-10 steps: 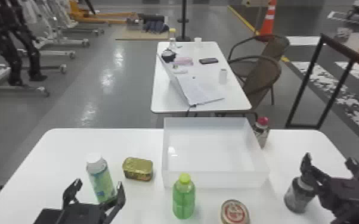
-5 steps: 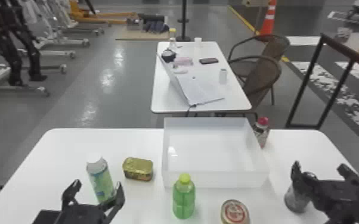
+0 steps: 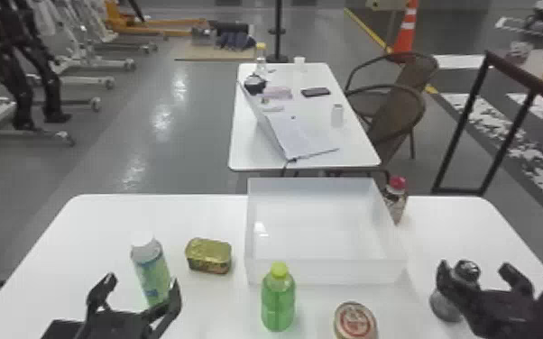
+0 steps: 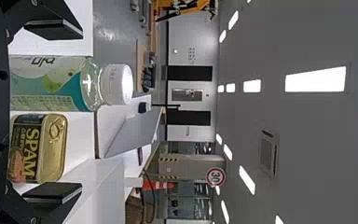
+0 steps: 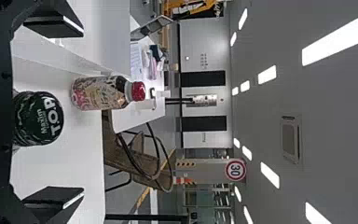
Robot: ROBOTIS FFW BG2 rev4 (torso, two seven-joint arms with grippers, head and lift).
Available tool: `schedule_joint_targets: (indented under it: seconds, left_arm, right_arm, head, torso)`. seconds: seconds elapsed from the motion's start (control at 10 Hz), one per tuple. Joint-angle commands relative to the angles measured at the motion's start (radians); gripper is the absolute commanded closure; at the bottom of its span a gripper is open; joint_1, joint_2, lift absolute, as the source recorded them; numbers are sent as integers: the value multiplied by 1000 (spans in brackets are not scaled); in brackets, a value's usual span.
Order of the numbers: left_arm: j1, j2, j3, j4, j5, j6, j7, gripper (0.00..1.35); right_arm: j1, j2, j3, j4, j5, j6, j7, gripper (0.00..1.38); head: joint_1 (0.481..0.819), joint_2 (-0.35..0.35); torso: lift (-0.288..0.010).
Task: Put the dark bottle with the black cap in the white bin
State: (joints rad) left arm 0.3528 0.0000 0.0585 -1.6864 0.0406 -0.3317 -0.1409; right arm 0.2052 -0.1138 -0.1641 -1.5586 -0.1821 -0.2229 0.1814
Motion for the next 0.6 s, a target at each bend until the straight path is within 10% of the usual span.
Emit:
schedule_joint_targets:
  seconds: [0.0,0.5]
  left_arm:
    - [0,-3,6,2,1,-1,-2,151]
    - [2,-3,14,8,-1,-9,-6,151]
  right_arm:
    - [3,0,-2,28,0,-16,0,114]
    - [6,-26,-2,103,-20,-16,3,116]
  head:
    - [549,0]
    - [549,0]
  torso:
    - [-100]
    - [-100]
